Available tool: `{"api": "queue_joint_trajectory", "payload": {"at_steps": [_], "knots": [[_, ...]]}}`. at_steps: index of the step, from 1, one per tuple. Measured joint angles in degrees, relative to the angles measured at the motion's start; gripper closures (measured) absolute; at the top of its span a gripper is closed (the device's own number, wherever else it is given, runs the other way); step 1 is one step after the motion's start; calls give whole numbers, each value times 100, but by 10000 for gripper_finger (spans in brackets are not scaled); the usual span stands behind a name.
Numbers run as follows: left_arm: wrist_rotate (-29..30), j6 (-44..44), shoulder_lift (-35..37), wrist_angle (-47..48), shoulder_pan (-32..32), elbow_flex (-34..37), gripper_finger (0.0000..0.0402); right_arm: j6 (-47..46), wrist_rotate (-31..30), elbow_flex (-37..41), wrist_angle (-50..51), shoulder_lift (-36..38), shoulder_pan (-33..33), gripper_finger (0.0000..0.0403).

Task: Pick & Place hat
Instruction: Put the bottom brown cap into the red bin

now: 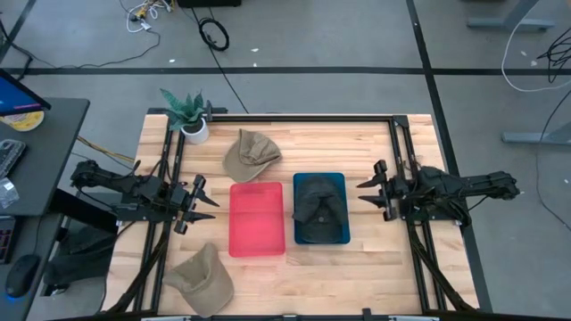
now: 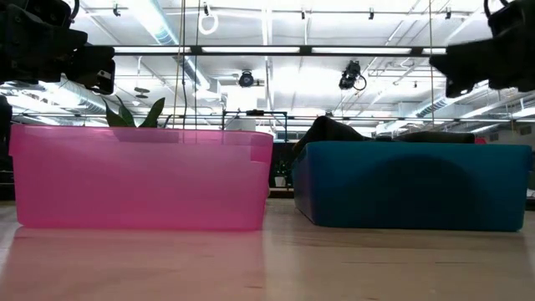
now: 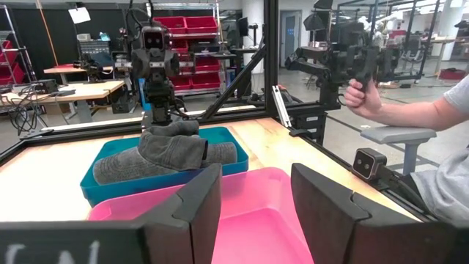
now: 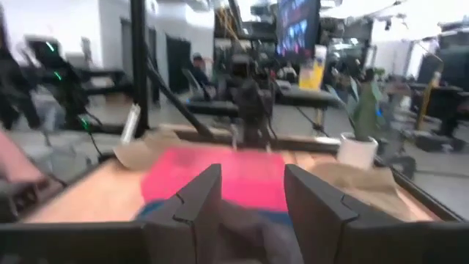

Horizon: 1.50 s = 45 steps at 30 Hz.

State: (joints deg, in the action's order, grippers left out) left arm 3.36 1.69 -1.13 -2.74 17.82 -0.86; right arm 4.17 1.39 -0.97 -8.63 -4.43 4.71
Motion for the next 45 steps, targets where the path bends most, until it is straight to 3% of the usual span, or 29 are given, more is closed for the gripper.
{"api": "queue_joint_trajectory", "payload": {"at_steps": [9, 45], "knots": [[0, 0, 0, 0, -1, 0, 232, 144, -983, 0, 678, -35, -4, 247], [0, -6, 2, 0, -2, 0, 232, 87, -975, -2, 655, -85, -4, 247]]}}
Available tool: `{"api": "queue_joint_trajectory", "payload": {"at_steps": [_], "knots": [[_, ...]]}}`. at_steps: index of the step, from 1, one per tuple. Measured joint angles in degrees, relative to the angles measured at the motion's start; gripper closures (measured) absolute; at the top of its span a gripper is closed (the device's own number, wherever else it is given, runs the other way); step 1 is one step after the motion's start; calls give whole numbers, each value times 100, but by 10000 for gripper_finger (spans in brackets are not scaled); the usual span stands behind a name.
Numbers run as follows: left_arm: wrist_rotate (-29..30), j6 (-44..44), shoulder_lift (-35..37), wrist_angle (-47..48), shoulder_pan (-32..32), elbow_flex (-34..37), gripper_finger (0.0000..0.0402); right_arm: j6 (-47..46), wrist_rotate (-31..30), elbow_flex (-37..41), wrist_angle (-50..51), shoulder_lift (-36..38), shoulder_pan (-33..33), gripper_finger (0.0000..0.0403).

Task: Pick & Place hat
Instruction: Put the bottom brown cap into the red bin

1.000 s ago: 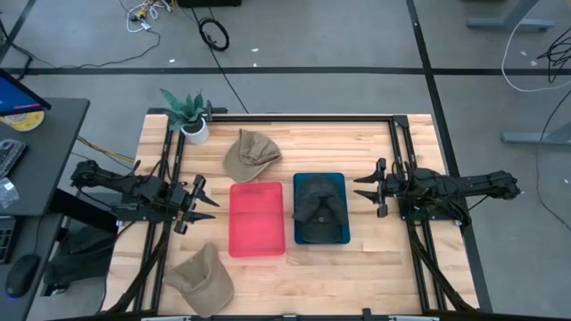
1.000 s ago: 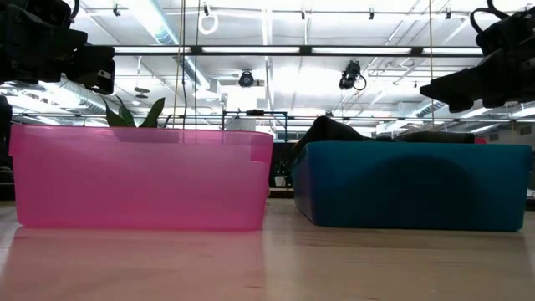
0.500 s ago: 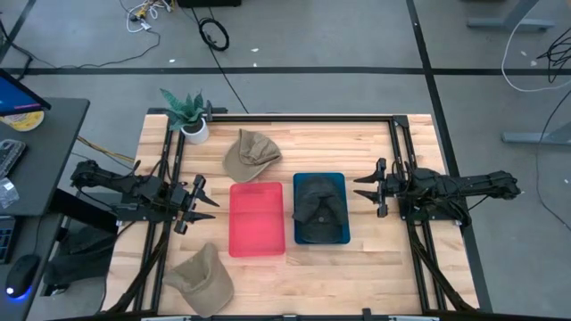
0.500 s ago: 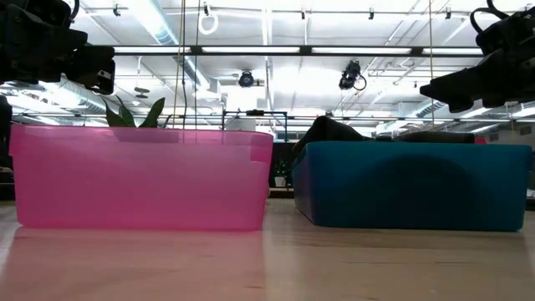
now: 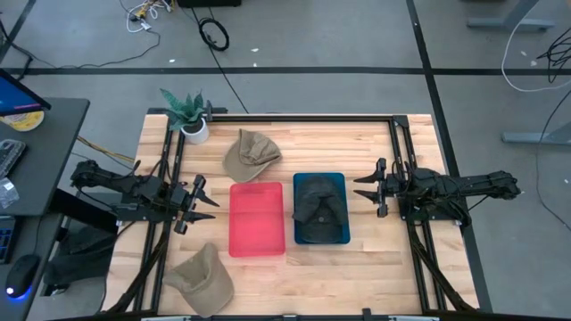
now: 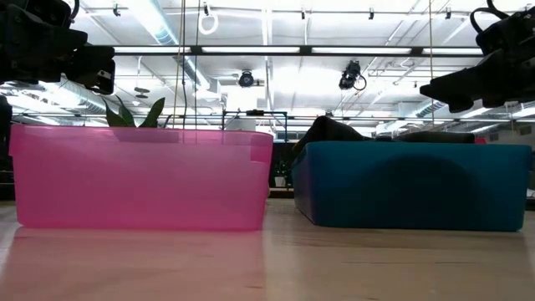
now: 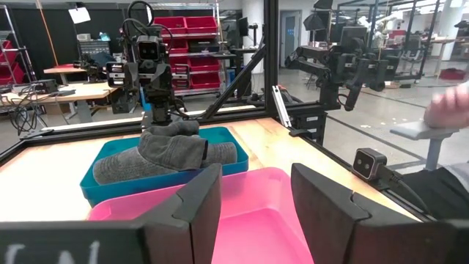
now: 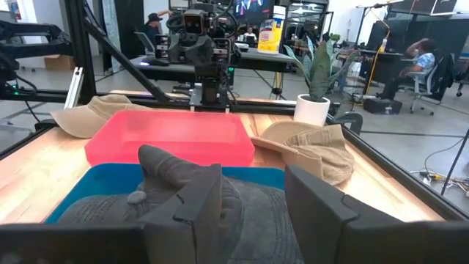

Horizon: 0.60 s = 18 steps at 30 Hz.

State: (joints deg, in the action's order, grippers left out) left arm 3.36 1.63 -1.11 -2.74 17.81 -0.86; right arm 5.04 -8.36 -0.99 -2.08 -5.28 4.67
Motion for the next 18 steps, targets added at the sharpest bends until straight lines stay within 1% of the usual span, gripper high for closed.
{"api": "queue_joint_trajectory", "payload": {"at_steps": [2, 5, 7, 11, 14, 18], "knots": [[0, -170, 0, -6, 1, 0, 232, 0, -2, 0, -1, 0, 0, 247], [-3, -749, 0, -120, 0, -2, 232, 0, -1, 0, 0, -2, 0, 247], [-2, -986, 0, -116, 0, -4, 232, 0, 0, 0, 1, -2, 0, 247], [-2, -1007, -1, -168, 0, -4, 232, 1, 0, 0, -1, -2, 0, 247], [16, -1023, 2, -493, 0, -9, 232, 0, 0, -2, -1, -2, 0, 247], [367, -1610, 0, -706, 0, -7, 232, 2, 0, -2, 1, -2, 0, 247]]}}
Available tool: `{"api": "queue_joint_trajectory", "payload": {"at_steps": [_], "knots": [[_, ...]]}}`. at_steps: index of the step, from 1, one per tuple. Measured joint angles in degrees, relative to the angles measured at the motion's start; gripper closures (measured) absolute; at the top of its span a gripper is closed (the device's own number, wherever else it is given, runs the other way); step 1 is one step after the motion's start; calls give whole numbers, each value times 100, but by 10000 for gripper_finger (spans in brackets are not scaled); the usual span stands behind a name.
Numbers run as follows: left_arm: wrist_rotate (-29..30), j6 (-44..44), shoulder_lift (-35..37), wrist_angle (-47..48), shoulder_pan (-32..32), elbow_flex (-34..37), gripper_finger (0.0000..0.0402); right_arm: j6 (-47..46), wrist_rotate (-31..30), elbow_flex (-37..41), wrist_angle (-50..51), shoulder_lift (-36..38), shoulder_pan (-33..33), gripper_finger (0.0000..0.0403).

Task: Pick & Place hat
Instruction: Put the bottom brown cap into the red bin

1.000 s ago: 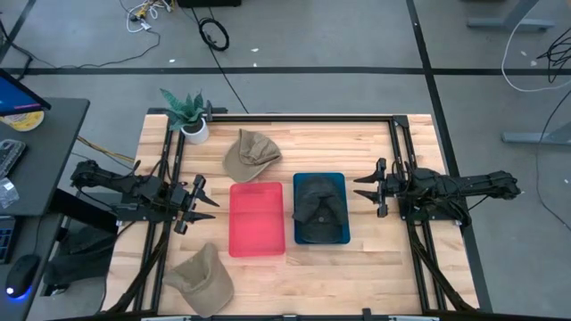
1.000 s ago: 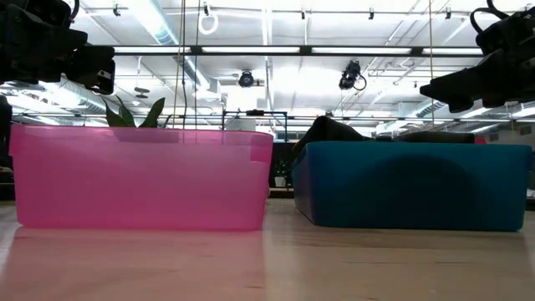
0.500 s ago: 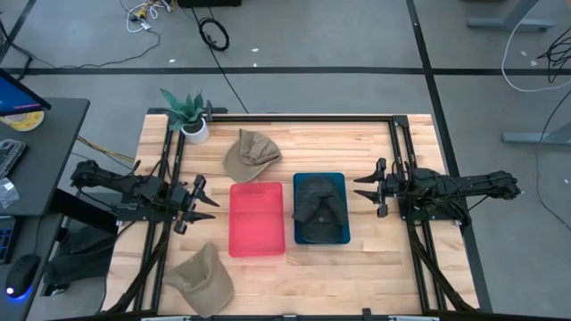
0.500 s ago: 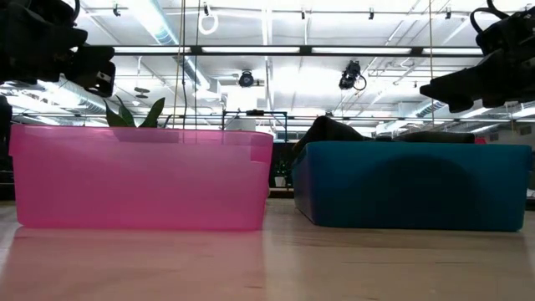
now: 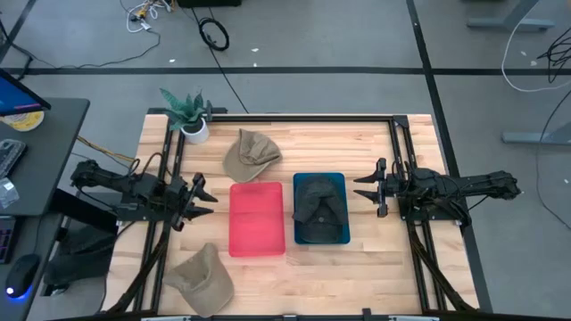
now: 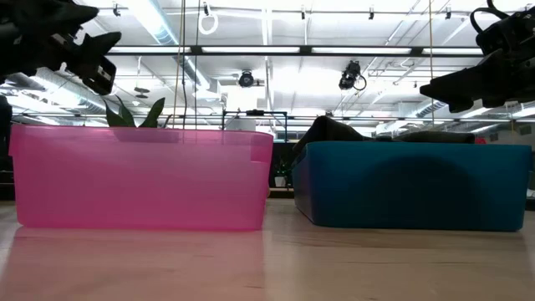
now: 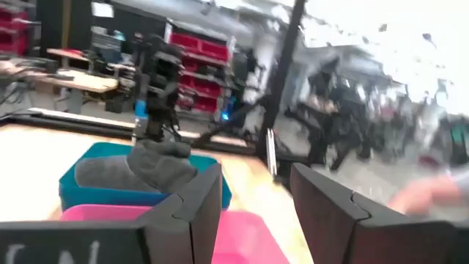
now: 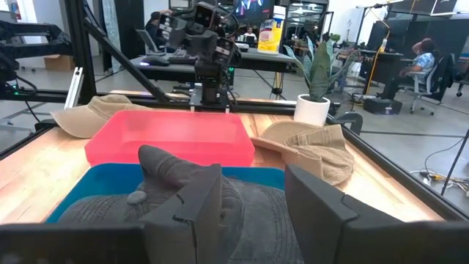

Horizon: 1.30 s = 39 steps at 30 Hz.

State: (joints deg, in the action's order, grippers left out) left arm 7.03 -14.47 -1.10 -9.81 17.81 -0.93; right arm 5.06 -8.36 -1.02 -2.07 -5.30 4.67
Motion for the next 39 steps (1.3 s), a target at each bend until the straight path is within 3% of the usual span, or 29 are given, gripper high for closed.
{"api": "queue_joint_trajectory", "payload": {"at_steps": [5, 12, 19, 27, 34, 39], "knots": [[516, -334, -16, 17, -1, 0, 232, -2, 0, 0, -2, 0, 0, 247], [344, -861, -42, -1088, -1, 9, 232, -1, 0, 0, -2, 0, 0, 247], [-1144, -283, -52, -2828, 8, 7, 232, 0, 0, 0, -2, 0, 2, 247], [-2067, -3, -52, -4380, 4, -17, 232, 0, 0, 0, -2, 0, 2, 247], [-3394, 303, -347, -4460, 58, -750, 232, -2, 0, 0, -2, 0, 2, 247], [-3587, 646, -1117, -4398, 311, -1244, 232, -1, 0, -2, -2, 0, 2, 247]]}}
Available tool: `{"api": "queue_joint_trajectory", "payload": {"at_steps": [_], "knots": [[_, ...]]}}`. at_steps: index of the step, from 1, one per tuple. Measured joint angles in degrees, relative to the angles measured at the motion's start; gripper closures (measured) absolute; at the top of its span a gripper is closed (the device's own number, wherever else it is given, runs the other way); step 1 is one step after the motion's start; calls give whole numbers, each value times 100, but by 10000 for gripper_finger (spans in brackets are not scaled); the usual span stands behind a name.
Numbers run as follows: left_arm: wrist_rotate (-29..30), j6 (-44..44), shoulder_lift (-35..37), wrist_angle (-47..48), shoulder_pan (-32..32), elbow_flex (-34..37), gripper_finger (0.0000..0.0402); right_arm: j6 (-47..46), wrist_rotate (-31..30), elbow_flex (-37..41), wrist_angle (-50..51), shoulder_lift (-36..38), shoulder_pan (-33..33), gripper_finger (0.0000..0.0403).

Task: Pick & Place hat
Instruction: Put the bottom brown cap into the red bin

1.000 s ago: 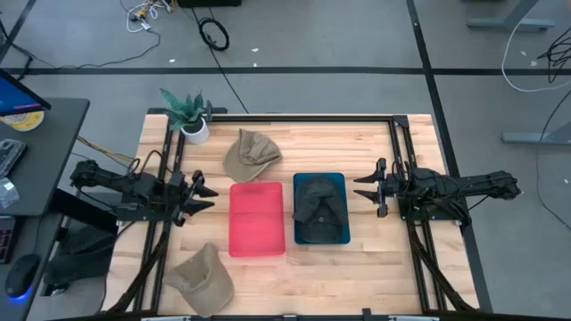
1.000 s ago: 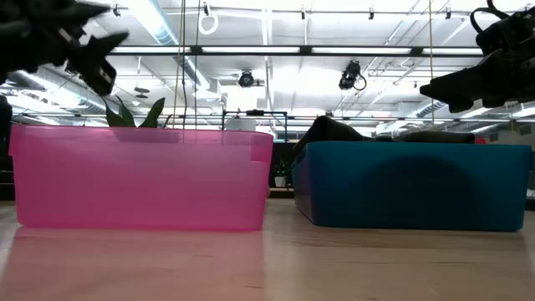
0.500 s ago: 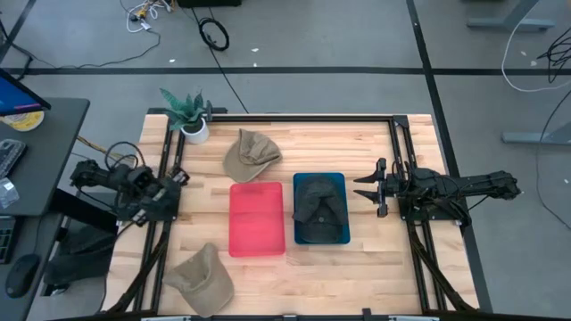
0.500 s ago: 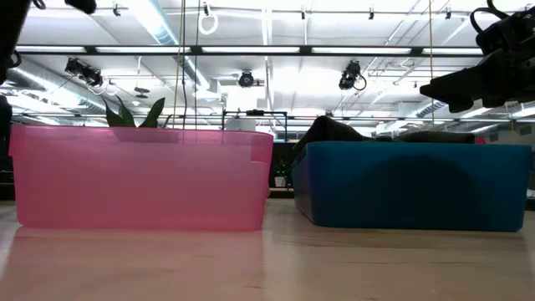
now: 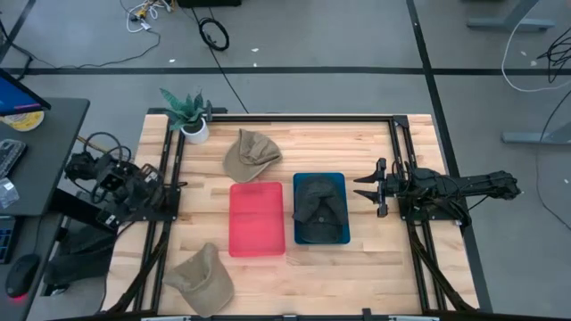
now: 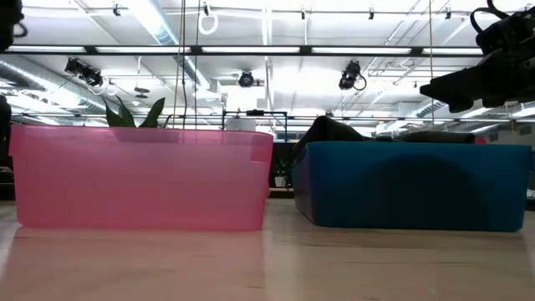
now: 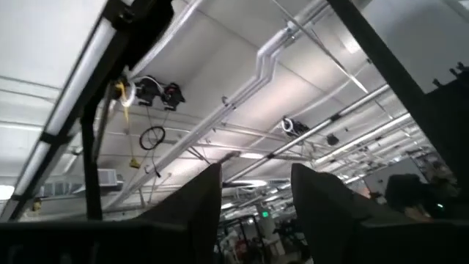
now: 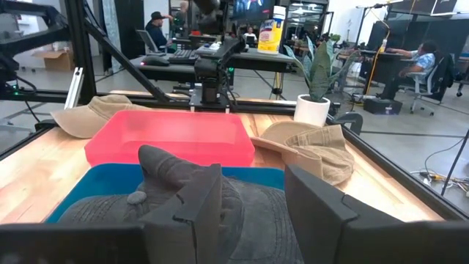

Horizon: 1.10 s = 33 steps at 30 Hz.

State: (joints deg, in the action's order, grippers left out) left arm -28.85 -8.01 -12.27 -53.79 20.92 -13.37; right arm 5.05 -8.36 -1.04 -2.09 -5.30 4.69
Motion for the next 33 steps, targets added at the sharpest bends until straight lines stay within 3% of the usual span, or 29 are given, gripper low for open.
{"api": "queue_joint_trajectory", "payload": {"at_steps": [5, 7, 9, 15, 20, 22, 30, 33], "knots": [[-440, 838, -1002, 788, 333, -802, 232, -1, 0, 0, 0, 0, 0, 247], [-384, 1326, -1313, 1469, 496, -1186, 232, -1, 0, 0, 1, 0, 0, 247], [44, 1811, -1572, 2220, 705, -1546, 232, 1, 0, 0, 0, 0, 0, 247], [2350, 2280, -2374, 3258, 1659, -2355, 232, 0, 0, 0, 1, 0, 0, 247], [3373, 2806, -3083, 3658, 2687, -2900, 232, -1, 0, 0, 0, 0, 0, 247], [4037, 3087, -3420, 3780, 3173, -3121, 232, -1, 0, 0, 1, 0, 0, 247], [8558, 3382, -5174, 4250, 4768, -4295, 232, -1, 0, 0, 0, 0, 0, 247], [9773, 2963, -5789, 4360, 5040, -4748, 232, -1, 0, 0, 0, 0, 0, 247]]}}
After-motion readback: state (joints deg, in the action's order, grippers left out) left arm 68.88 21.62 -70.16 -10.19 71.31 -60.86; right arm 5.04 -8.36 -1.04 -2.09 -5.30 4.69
